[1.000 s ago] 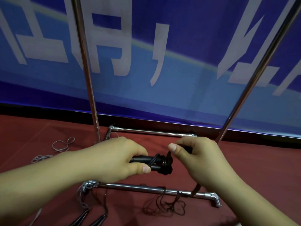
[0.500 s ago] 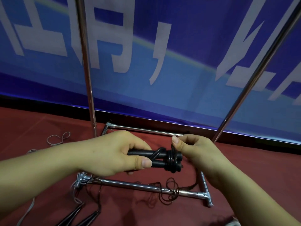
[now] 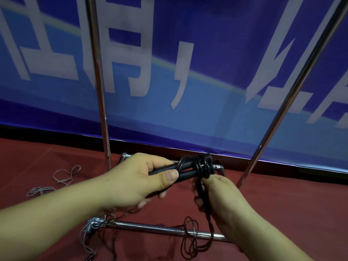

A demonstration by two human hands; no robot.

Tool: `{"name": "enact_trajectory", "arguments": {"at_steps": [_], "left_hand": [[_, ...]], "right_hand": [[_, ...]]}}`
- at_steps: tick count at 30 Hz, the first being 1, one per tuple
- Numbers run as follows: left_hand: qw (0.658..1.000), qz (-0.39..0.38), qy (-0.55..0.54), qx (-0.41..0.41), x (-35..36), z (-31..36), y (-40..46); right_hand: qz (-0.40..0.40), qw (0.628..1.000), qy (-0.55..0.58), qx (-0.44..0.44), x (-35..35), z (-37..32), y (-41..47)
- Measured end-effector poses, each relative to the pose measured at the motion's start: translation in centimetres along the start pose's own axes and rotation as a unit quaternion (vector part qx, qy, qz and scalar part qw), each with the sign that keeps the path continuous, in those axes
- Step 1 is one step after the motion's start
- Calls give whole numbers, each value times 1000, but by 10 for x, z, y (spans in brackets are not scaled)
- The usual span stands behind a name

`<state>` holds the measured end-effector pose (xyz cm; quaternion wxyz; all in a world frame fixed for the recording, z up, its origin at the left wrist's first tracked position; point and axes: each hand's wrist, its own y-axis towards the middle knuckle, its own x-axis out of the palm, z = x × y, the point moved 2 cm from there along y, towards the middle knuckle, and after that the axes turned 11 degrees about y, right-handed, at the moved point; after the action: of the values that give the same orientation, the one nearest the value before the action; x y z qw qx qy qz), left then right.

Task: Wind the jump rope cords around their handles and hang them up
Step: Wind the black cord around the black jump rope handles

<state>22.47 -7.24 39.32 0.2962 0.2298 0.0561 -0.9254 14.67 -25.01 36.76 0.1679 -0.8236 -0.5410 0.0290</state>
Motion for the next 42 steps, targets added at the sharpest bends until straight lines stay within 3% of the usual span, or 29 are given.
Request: {"name": "enact_trajectory", "arguments": {"at_steps": [6,10,15,22,30,39,42], "left_hand": [[994,104,-10,-44,8,-8,6],[984,166,-5,-69,6,-12,10],[974,203,19,-96,2,-17,12],[960,190,190,-77,-4,-25,12],[906,214,339,-136,-16,-39,13],[879,177,408,-172,-20,-48,14],[873,146,426,-186,-19,-53,14]], "right_hand": [[9,997,70,8,13,6,-7],[-30,995,97,16,24,9,-15],[-73,996,46,-6,26,6,-20],[-99,995,14,9,24,2,-24],[-105,993,-44,25,20,6,-23],[-97,983,-157,4,14,6,-21],[-96,985,-141,4,12,6,-22]]}}
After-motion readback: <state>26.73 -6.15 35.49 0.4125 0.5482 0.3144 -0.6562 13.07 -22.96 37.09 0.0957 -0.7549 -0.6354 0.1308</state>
